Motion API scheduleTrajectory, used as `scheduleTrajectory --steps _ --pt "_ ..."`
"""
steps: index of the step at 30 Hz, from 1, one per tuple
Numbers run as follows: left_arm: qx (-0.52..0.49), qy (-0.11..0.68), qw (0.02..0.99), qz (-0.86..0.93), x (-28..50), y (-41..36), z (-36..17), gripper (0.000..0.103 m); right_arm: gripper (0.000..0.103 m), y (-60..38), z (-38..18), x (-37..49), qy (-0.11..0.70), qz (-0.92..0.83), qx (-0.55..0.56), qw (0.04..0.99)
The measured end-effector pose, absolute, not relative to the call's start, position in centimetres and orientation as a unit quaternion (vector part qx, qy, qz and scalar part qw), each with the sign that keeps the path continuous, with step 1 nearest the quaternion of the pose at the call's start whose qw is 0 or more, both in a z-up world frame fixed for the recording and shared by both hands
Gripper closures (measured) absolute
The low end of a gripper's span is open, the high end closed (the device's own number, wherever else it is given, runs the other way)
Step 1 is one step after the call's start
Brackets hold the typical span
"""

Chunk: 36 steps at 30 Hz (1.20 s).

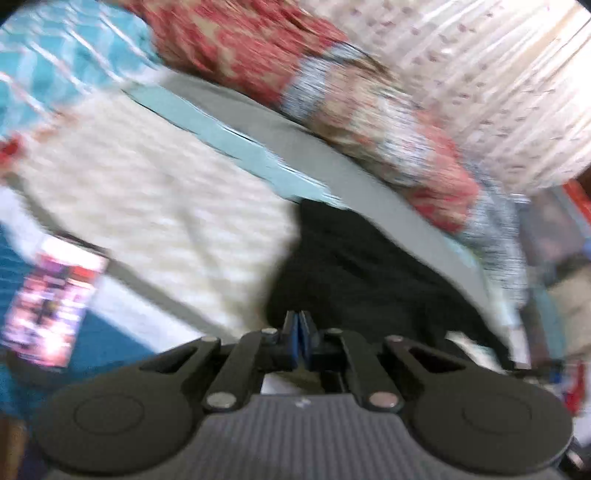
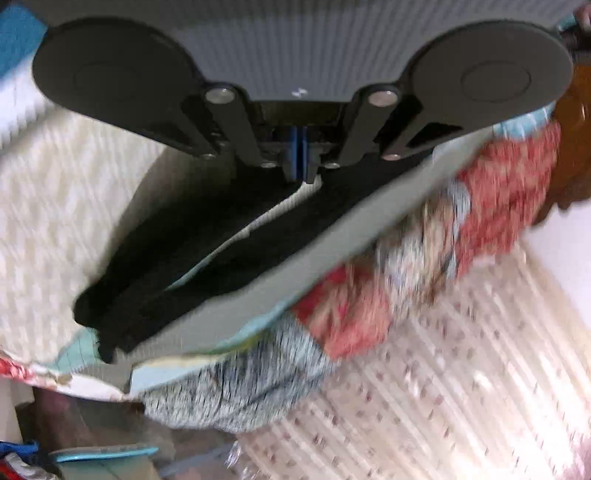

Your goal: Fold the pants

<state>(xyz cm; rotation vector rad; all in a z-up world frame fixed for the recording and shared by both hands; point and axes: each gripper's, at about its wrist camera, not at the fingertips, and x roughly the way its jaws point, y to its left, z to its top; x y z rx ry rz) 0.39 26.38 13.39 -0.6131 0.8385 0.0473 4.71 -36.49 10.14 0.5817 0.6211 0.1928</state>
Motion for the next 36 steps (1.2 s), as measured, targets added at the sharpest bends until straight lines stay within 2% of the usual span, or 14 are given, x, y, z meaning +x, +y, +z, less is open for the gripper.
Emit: scheduleTrajectory --steps 5,7,9,13,15,18,21,23,25,26,28,30,32,36 --pt "-0.322 0.428 0.842 0.059 -0.8 27.0 9.9 0.096 0.085 -36.2 5.7 3.2 0.37 0.086 0.278 0.883" --pt "-0.345 0.443 0.826 0.036 -0.6 25.8 8.4 0.076 0.077 -38.3 5.8 3.3 0.352 0.046 0.278 0.893" --pt "-0.355 0.453 0.817 0.021 -0.4 24.4 7.3 0.063 0.066 -41.1 6.6 4.1 0.326 -0.003 0.273 0.905" --pt "-0.376 0.465 0.801 0.016 1.0 22.3 5.0 0.033 0.054 -45.1 8.3 8.2 0.278 -0.053 0.218 0.934" --pt "-0.397 0.468 0.789 0.017 2.3 21.4 4.2 0.028 0.041 -46.1 8.5 11.6 0.272 -0.062 0.183 0.943" --pt "-0.399 0.469 0.787 0.029 4.1 20.1 3.1 0.023 0.034 -46.6 7.5 16.3 0.294 -0.064 0.145 0.942" --pt "-0.4 0.477 0.782 0.045 5.7 19.5 2.1 0.025 0.029 -47.0 5.4 20.2 0.332 -0.059 0.137 0.931" --pt "-0.399 0.482 0.778 0.053 6.6 19.0 1.5 0.032 0.029 -47.2 4.0 21.0 0.354 -0.083 0.135 0.922" --pt "-0.393 0.488 0.778 0.047 7.0 18.2 1.2 0.058 0.029 -47.5 2.7 22.5 0.37 -0.093 0.115 0.917" --pt "-0.392 0.493 0.775 0.043 7.3 18.0 1.1 0.061 0.031 -47.4 2.4 22.3 0.375 -0.1 0.1 0.916" --pt "-0.387 0.499 0.774 0.046 7.5 17.5 0.9 0.068 0.046 -47.1 2.2 22.4 0.386 -0.108 0.071 0.914" --pt "-0.374 0.505 0.776 0.053 7.6 17.2 0.6 0.074 0.072 -46.8 2.7 21.0 0.393 -0.115 0.051 0.911" --pt "-0.373 0.505 0.776 0.059 7.6 17.1 0.4 0.077 0.087 -46.9 2.9 20.5 0.398 -0.117 0.048 0.909" --pt "-0.374 0.505 0.775 0.065 7.5 17.0 0.4 0.083 0.091 -47.9 3.8 19.0 0.391 -0.122 0.048 0.911"
